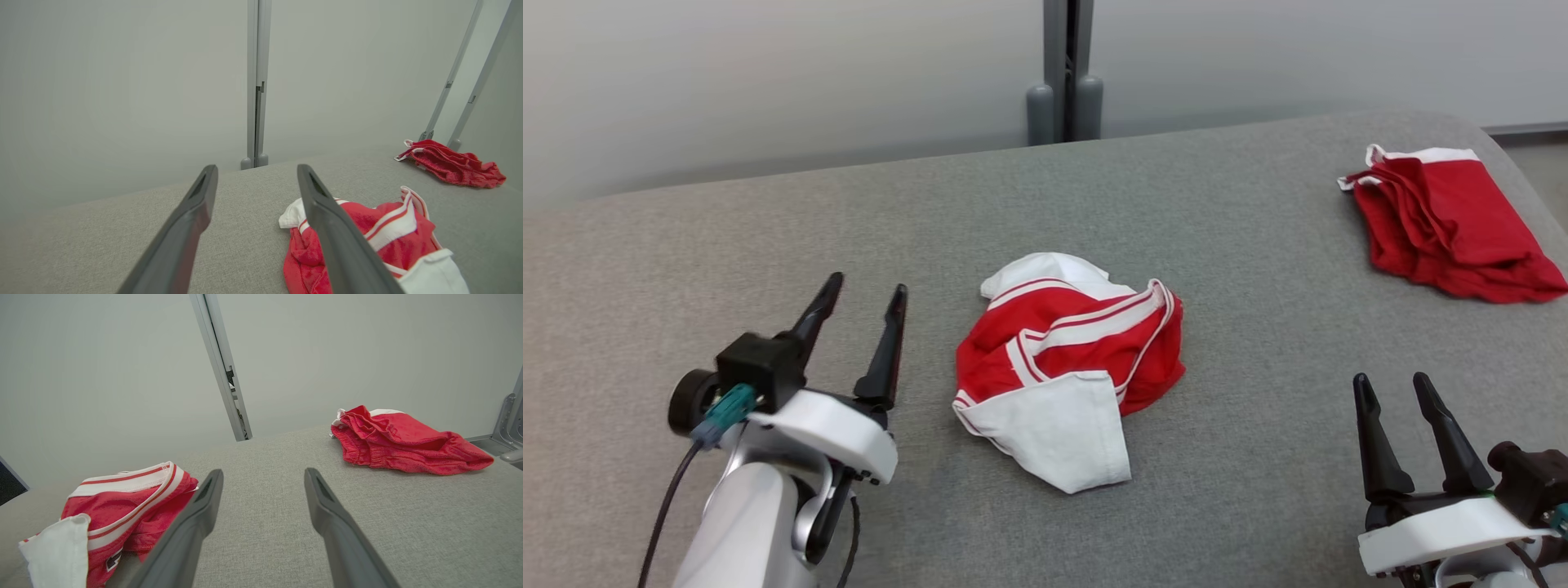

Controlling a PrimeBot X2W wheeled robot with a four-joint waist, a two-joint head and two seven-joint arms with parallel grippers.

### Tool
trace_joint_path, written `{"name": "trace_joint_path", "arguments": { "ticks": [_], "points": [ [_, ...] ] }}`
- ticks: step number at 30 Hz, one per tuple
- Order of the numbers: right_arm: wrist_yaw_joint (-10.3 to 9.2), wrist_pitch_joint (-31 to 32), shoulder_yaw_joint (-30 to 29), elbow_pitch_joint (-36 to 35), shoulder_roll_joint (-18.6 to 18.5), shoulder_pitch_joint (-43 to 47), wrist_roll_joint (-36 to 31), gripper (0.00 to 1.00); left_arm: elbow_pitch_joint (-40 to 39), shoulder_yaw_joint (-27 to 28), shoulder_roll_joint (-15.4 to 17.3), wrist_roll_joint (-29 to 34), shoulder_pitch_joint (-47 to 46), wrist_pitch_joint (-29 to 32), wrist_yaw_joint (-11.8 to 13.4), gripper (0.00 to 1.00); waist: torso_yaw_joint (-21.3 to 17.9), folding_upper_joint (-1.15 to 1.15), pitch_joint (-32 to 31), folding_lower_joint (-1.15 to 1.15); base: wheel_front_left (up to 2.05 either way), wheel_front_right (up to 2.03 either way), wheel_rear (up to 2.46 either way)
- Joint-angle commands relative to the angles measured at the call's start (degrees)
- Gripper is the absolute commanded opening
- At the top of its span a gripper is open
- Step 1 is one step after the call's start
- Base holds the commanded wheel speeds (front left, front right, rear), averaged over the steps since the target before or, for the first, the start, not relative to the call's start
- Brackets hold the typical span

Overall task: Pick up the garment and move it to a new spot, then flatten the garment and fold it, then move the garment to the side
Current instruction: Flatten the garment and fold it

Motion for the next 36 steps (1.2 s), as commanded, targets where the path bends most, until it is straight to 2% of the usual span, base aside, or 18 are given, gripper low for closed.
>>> {"name": "trace_joint_path", "arguments": {
  "ticks": [1,6,15,22,23,24,25,31,36],
  "points": [
    [0.01,-0.29,-0.02,0.33,-0.29,-0.63,0.37,1.0,0.79,-0.77,0.51,-0.31,-1.42,0.51,-0.2,1.0,-1.12,0.0,0.96,0.0,0.0,0.0,0.0],
    [0.01,-0.29,-0.12,0.33,-0.14,-1.29,0.64,1.0,5.0,-6.06,1.14,-1.24,-4.98,2.94,-0.6,1.0,-3.06,0.0,2.61,0.0,0.0,0.0,0.0],
    [0.01,-0.29,-0.72,0.39,-0.02,-2.1,1.02,1.0,12.63,-16.08,4.3,-5.68,-9.11,7.74,-0.69,1.0,-5.42,0.0,4.45,0.0,0.0,0.0,0.0],
    [0.01,-0.29,-1.35,0.31,0.08,-2.4,1.11,1.0,16.3,-19.89,5.33,-10.25,-9.44,13.33,-0.58,1.0,-6.18,0.0,4.9,0.0,0.0,0.0,0.0],
    [0.01,-0.29,-1.4,0.32,0.12,-2.35,1.06,1.0,16.55,-20.66,5.59,-10.69,-9.29,14.19,-0.58,0.75,-6.27,0.0,4.88,0.0,0.0,0.0,0.0],
    [0.01,-0.29,-1.44,0.34,0.16,-2.34,1.01,1.0,16.66,-21.19,5.77,-11.39,-9.14,14.77,-0.58,0.21,-6.35,0.0,4.83,0.0,0.0,0.0,0.0],
    [0.01,-0.29,-1.5,0.36,0.19,-2.34,0.95,1.0,16.64,-21.95,5.88,-11.82,-8.86,15.28,-0.59,0.0,-6.44,0.0,4.77,0.0,0.0,0.0,0.0],
    [0.01,-0.29,-2.61,-0.11,0.2,-1.51,0.66,1.0,15.02,-23.68,6.13,-14.39,-8.37,14.92,-0.59,0.0,-5.69,0.0,4.38,0.0,0.0,0.0,0.0],
    [0.01,-0.29,-3.83,-0.79,-0.09,-1.09,0.35,1.0,11.95,-22.01,6.12,-14.62,-10.88,10.25,0.02,0.0,-3.21,0.0,3.61,0.0,0.0,0.0,0.0]
  ]
}}
